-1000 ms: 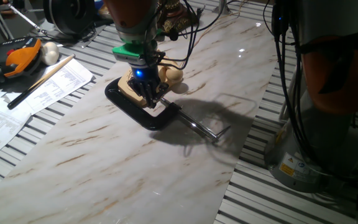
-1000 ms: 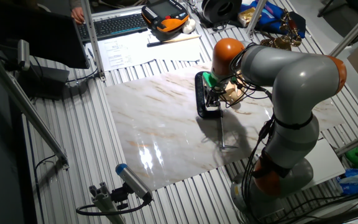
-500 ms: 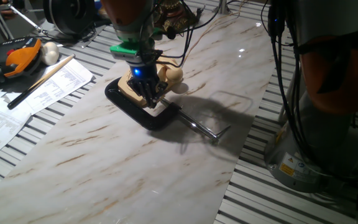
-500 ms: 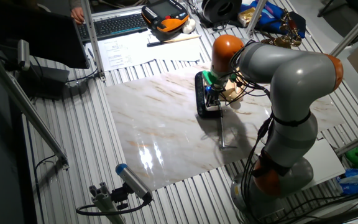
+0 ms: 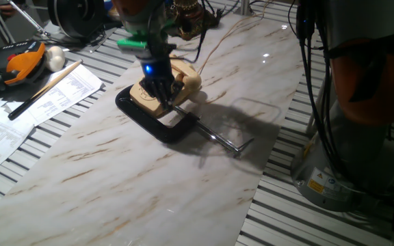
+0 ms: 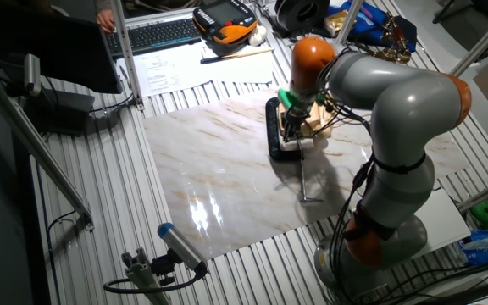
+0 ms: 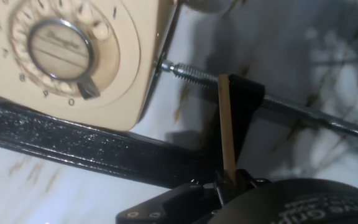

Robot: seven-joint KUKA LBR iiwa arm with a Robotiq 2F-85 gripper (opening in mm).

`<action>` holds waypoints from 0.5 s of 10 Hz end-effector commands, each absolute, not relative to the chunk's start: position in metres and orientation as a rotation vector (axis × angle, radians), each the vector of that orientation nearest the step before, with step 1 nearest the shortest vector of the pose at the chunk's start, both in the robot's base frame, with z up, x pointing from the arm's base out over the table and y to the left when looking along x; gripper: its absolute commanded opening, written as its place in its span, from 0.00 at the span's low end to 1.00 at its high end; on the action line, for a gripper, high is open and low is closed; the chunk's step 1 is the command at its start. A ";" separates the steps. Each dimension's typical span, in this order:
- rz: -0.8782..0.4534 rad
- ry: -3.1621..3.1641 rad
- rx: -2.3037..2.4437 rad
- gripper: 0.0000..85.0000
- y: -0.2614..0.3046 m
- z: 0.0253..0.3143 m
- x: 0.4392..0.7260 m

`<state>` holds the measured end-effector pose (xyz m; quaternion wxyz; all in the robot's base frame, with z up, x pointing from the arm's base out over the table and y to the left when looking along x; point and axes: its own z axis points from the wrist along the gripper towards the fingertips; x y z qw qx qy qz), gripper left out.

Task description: Dial a number on an old rotary phone

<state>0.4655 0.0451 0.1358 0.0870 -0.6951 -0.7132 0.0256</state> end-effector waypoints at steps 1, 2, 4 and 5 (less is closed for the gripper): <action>0.070 -2.125 -2.070 0.00 0.041 0.143 0.465; 0.065 -2.124 -2.066 0.00 0.035 0.151 0.465; 0.053 -2.138 -2.036 0.00 0.023 0.168 0.462; 0.054 -2.141 -2.031 0.00 0.022 0.170 0.461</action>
